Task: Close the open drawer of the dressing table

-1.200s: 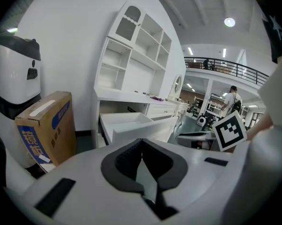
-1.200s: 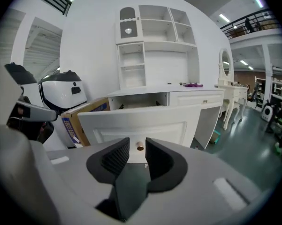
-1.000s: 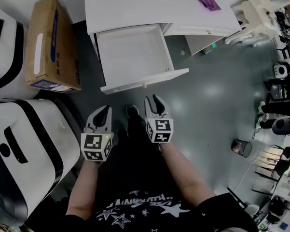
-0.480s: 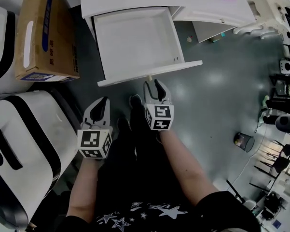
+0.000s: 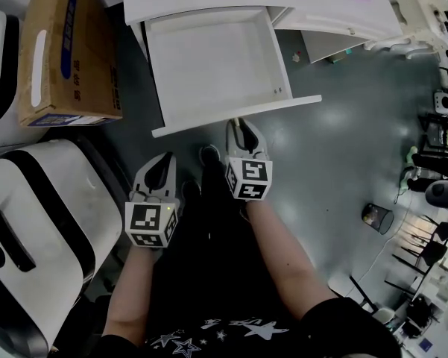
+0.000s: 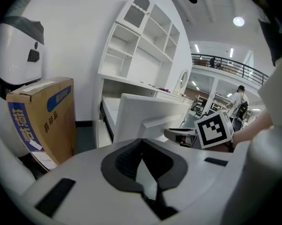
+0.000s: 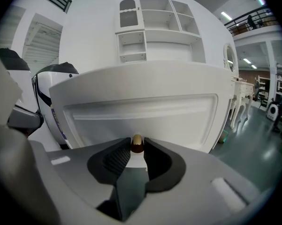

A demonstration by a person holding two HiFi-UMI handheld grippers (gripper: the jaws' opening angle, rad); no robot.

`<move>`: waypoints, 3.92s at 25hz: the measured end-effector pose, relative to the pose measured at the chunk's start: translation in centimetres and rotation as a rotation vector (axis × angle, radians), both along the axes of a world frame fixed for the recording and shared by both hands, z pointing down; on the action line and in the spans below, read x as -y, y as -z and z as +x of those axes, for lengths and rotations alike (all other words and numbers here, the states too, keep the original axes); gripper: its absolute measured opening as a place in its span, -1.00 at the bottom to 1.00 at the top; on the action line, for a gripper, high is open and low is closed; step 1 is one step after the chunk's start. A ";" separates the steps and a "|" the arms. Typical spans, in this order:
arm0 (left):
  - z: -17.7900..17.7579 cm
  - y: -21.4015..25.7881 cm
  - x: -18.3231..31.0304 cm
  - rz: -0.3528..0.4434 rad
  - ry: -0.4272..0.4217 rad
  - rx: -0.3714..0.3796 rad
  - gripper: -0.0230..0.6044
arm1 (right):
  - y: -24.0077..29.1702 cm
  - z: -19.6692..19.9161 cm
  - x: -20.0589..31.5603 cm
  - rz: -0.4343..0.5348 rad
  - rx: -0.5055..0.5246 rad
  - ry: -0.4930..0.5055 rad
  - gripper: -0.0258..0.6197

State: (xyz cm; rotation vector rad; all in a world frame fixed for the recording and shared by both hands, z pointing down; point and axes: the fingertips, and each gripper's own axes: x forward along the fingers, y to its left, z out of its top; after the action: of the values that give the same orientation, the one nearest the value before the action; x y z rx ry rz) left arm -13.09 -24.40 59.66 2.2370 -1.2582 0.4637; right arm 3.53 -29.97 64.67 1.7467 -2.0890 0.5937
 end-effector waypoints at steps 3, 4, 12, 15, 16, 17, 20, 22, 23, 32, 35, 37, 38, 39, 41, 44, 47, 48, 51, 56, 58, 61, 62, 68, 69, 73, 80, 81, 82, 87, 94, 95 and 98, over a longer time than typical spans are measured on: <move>0.4 -0.1 0.5 0.001 0.001 -0.007 -0.90 | 0.0 -0.1 0.8 0.001 -0.012 0.011 -0.65; 0.5 -0.2 0.7 0.000 0.003 -0.008 -0.90 | 0.0 -0.2 1.1 0.002 -0.014 0.013 -0.65; 0.3 0.2 3.6 0.012 0.037 0.001 -0.90 | -0.2 -0.7 5.1 0.004 -0.002 0.025 -0.64; -0.1 0.9 5.0 0.024 0.057 0.006 -0.90 | -0.2 -0.9 6.6 0.001 0.000 0.038 -0.64; -0.2 1.0 5.4 0.027 0.064 0.009 -0.90 | -0.3 -1.0 7.1 -0.004 0.002 0.041 -0.64; -0.3 1.1 5.8 0.028 0.071 0.011 -0.90 | -0.4 -1.1 7.6 -0.012 0.005 0.045 -0.64; -0.6 1.2 7.2 0.027 0.093 0.016 -0.90 | -0.7 -1.3 9.0 -0.033 0.017 0.047 -0.65; -0.7 1.2 8.2 0.028 0.108 0.022 -0.90 | -0.8 -1.5 9.9 -0.044 0.021 0.050 -0.65; -0.8 1.3 8.7 0.029 0.115 0.025 -0.90 | -0.8 -1.6 10.4 -0.046 0.019 0.056 -0.65; -0.4 1.3 12.7 0.025 0.153 0.026 -0.90 | -0.7 -2.3 14.5 -0.034 0.009 0.087 -0.65; -0.5 1.4 14.0 0.029 0.166 0.025 -0.90 | -0.7 -2.5 15.8 -0.029 0.010 0.095 -0.65; -0.6 1.4 14.8 0.032 0.169 0.027 -0.90 | -0.6 -2.6 16.7 -0.025 0.013 0.095 -0.65; -0.7 1.4 15.1 0.033 0.171 0.028 -0.90 | -0.6 -2.7 17.1 -0.022 0.015 0.095 -0.65; -0.8 1.3 15.4 0.033 0.174 0.027 -0.90 | -0.6 -2.7 17.4 -0.021 0.015 0.096 -0.65; -0.9 1.3 15.9 0.032 0.181 0.020 -0.90 | -0.6 -2.8 18.0 -0.020 0.015 0.102 -0.65; -0.9 1.3 16.7 0.037 0.183 0.019 -0.90 | -0.6 -2.9 19.1 -0.022 0.015 0.112 -0.64; -1.0 1.4 17.1 0.043 0.189 0.017 -0.90 | -0.6 -3.0 20.1 -0.020 0.012 0.116 -0.64; -1.1 1.4 17.2 0.044 0.192 0.016 -0.90 | -0.6 -3.1 20.5 -0.019 0.010 0.117 -0.64; -1.4 1.4 16.9 0.041 0.200 0.018 -0.90 | -0.6 -3.3 21.6 -0.014 0.005 0.117 -0.64; -1.6 0.9 16.7 0.027 0.212 0.020 -0.90 | -0.6 -3.5 22.9 -0.009 -0.016 0.136 -0.64; -1.7 0.8 16.7 0.026 0.215 0.018 -0.90 | -0.6 -3.6 23.4 -0.010 -0.043 0.155 -0.64; -1.8 0.7 16.9 0.026 0.220 0.016 -0.90 | -0.6 -3.7 23.8 -0.002 -0.055 0.167 -0.64; -1.9 0.7 16.9 0.025 0.222 0.016 -0.90 | -0.5 -3.8 23.9 0.002 -0.053 0.169 -0.64; -2.1 0.8 17.2 0.033 0.217 0.011 -0.90 | -0.6 -3.8 24.8 0.005 -0.045 0.165 -0.63; -2.2 0.9 17.3 0.035 0.217 0.010 -0.90 | -0.7 -3.9 24.9 0.003 -0.053 0.167 -0.63; -2.8 1.1 17.0 0.038 0.225 0.008 -0.90 | -0.6 -3.8 24.9 0.004 -0.072 0.157 -0.64; -3.6 2.0 15.2 0.053 0.209 0.008 -0.90 | -0.3 -3.5 24.5 -0.003 0.057 0.145 -0.57; -3.8 2.1 14.9 0.055 0.210 0.007 -0.90 | 0.0 -3.3 24.2 -0.004 0.068 0.139 -0.56; -4.0 2.4 14.5 0.057 0.212 0.003 -0.90 | 0.3 -3.1 23.7 -0.003 0.075 0.131 -0.56; -4.9 4.9 12.7 0.084 0.226 -0.041 -0.90 | 2.8 -2.7 20.5 0.021 0.105 0.065 -0.56; -4.4 8.8 9.6 0.144 0.193 -0.076 -0.90 | 9.1 -2.8 14.0 0.101 0.164 0.003 -0.57; -4.4 9.3 9.0 0.146 0.184 -0.078 -0.90 | 10.1 -2.9 12.7 0.110 0.177 0.000 -0.57; -4.4 10.5 7.0 0.145 0.170 -0.090 -0.90 | 12.8 -3.1 9.0 0.119 0.204 0.000 -0.64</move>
State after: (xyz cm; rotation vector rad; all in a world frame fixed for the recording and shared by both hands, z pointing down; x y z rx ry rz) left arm -17.52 -31.38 49.15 2.2168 -1.4601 0.2119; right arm 0.41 -38.93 51.83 1.8183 -2.3052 0.6862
